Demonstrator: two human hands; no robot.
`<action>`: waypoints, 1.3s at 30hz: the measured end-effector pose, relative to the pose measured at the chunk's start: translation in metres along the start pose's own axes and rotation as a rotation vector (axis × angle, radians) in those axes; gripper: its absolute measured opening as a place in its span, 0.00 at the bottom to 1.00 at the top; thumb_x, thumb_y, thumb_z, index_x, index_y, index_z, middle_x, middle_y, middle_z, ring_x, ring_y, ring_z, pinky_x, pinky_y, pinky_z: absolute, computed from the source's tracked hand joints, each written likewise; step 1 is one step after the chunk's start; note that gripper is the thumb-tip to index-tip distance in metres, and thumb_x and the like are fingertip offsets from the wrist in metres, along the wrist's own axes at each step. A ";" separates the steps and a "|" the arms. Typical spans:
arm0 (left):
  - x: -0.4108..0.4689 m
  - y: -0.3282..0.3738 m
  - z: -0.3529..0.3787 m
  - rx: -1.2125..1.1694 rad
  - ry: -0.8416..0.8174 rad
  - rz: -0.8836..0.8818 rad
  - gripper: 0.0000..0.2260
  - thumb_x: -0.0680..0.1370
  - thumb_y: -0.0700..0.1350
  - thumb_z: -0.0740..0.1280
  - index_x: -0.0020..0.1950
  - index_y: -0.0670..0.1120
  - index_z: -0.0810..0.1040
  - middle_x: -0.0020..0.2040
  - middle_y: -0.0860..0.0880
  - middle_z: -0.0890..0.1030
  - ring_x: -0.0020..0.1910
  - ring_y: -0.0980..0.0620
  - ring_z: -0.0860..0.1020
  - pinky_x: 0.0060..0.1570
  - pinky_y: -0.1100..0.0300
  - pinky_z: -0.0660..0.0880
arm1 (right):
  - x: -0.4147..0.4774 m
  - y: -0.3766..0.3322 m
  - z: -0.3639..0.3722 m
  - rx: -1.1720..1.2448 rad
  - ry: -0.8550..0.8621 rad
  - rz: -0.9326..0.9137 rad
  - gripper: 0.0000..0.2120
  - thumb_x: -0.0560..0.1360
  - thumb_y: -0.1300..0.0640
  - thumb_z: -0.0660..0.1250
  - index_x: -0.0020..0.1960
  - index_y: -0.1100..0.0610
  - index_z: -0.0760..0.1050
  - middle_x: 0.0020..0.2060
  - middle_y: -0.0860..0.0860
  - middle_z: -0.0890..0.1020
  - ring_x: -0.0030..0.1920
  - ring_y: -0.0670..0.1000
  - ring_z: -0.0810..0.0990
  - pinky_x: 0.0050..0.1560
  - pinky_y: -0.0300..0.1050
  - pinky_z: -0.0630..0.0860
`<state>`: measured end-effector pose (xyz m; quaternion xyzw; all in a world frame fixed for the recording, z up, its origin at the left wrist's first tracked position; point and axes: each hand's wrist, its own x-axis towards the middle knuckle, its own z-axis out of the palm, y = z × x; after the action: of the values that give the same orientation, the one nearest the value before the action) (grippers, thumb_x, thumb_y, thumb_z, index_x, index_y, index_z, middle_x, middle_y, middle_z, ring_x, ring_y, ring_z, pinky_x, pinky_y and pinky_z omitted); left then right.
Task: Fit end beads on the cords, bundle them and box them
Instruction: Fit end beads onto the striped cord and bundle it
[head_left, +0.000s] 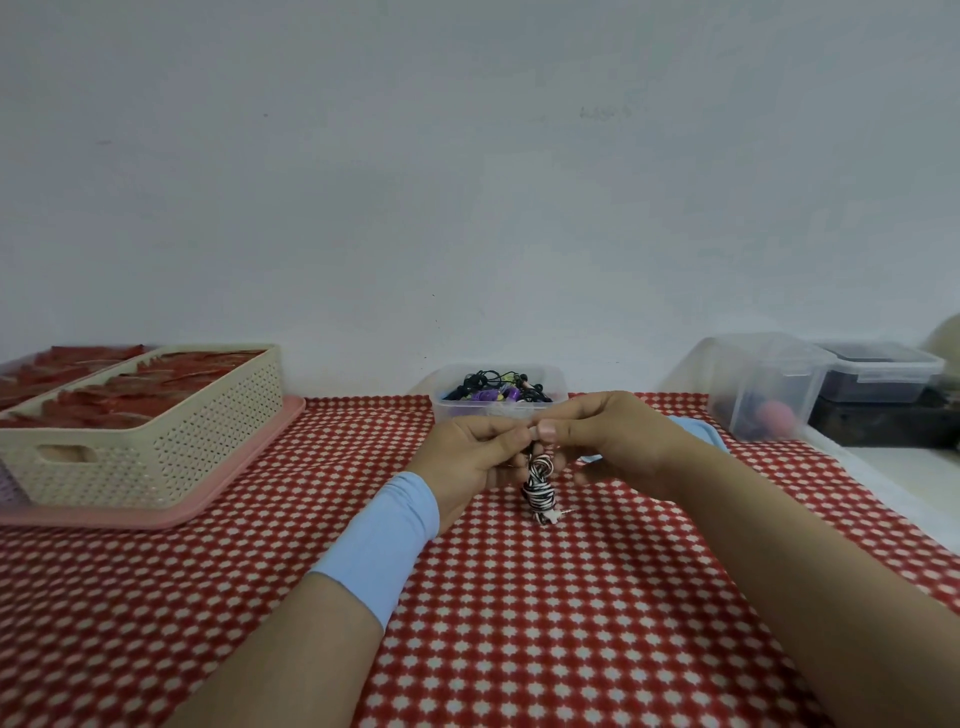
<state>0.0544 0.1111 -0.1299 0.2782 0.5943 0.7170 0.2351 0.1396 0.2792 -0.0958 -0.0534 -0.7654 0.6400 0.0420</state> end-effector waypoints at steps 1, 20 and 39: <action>0.000 0.000 0.000 -0.012 -0.003 0.000 0.06 0.78 0.36 0.67 0.49 0.40 0.83 0.36 0.48 0.83 0.32 0.57 0.78 0.36 0.64 0.79 | 0.001 0.000 0.000 -0.008 0.008 -0.011 0.03 0.73 0.58 0.75 0.46 0.55 0.87 0.38 0.53 0.86 0.35 0.48 0.80 0.33 0.40 0.75; 0.002 0.001 -0.013 0.118 0.105 -0.008 0.05 0.78 0.38 0.69 0.53 0.42 0.83 0.43 0.45 0.84 0.39 0.53 0.81 0.40 0.57 0.81 | 0.007 0.008 0.012 -0.452 -0.030 0.017 0.17 0.69 0.49 0.81 0.54 0.54 0.84 0.45 0.47 0.86 0.35 0.40 0.83 0.39 0.40 0.80; 0.075 0.075 -0.015 0.689 0.217 0.136 0.03 0.77 0.44 0.70 0.47 0.53 0.80 0.45 0.51 0.85 0.42 0.55 0.82 0.45 0.60 0.78 | 0.067 -0.050 -0.026 -0.465 0.355 -0.247 0.10 0.75 0.58 0.74 0.56 0.53 0.80 0.42 0.52 0.87 0.37 0.47 0.82 0.47 0.46 0.79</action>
<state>-0.0115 0.1371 -0.0491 0.3021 0.8025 0.5143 0.0151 0.0757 0.3046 -0.0422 -0.0789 -0.8726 0.4186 0.2391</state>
